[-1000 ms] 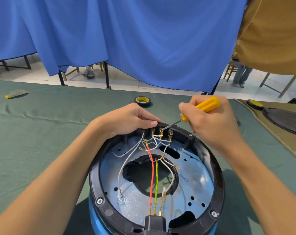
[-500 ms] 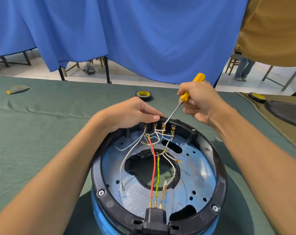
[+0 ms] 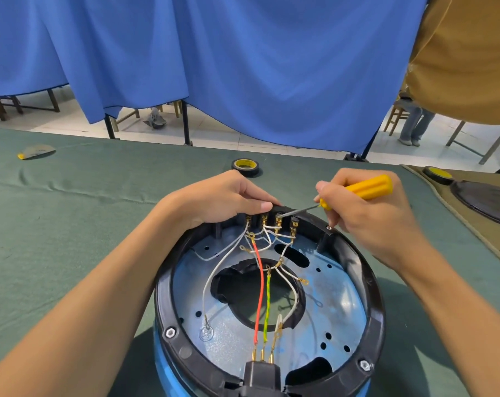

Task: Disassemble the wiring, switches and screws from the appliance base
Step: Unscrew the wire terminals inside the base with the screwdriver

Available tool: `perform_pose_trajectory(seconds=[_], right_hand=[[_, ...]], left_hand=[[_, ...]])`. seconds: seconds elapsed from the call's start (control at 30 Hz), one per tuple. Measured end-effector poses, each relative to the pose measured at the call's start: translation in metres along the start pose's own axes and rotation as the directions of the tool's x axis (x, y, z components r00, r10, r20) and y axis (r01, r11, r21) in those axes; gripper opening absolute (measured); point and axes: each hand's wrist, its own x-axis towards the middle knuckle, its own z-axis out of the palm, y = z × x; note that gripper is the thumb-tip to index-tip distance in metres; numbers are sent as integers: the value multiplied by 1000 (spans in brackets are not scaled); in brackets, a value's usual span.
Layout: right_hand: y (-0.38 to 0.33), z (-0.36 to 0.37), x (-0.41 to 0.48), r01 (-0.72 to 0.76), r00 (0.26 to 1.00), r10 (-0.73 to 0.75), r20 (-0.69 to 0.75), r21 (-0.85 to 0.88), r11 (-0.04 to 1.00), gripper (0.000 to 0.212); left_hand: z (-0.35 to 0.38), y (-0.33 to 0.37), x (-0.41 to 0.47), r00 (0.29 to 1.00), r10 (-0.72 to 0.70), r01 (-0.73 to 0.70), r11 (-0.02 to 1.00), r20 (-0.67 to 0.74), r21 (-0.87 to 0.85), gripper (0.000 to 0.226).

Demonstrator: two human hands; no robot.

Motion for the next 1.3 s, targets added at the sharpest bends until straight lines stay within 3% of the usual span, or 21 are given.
perform_pose_trajectory(seconds=[0.13,0.23,0.37,0.47,0.57,0.63,0.7,0.83,0.9,1.0,1.13,1.23,1.3], right_hand=[[1,5,27,-181,983,179,30,199,963,37],[3,9,47,-407,913,382,140,356,841,49],[6,11,61,-568,823,517,236,362,739,49],[-2,10,56,-444,896,409,174,328,834,46],[-11,5,36,-127,989,118,87,105,986,38],[-18,2,21,74,993,-66,99,-86,994,33],[-22,1,11,184,978,-161,133,-180,966,34],[-29,5,15,219,969,-182,168,-239,946,32],[-31,9,28,140,979,-104,175,-211,967,31],[-27,15,54,-151,968,144,206,17,988,36],[-10,19,78,-503,858,468,211,168,848,43],[0,17,76,-612,789,570,230,204,764,36],[5,15,69,-567,824,535,189,282,774,37]], left_hand=[[0,-2,1,1000,16,-15,1000,8,-8,24],[0,-2,1,999,34,-34,999,19,-7,23],[0,-2,1,999,35,-35,999,19,-3,24],[0,-2,1,999,35,-35,999,11,3,23],[0,-3,1,1000,29,-29,1000,-1,8,23],[0,-3,2,1000,27,-27,999,-4,17,23],[0,-3,1,1000,30,-30,999,-5,22,23],[1,-4,1,999,28,-27,999,-21,19,21],[1,-5,2,999,26,-25,1000,-23,12,21],[1,-5,2,999,32,-33,999,-39,-5,23],[1,-5,2,999,39,-39,999,-26,-17,21],[1,-3,1,999,34,-35,999,-9,-10,23],[1,-1,0,1000,30,-30,999,-2,-10,24]])
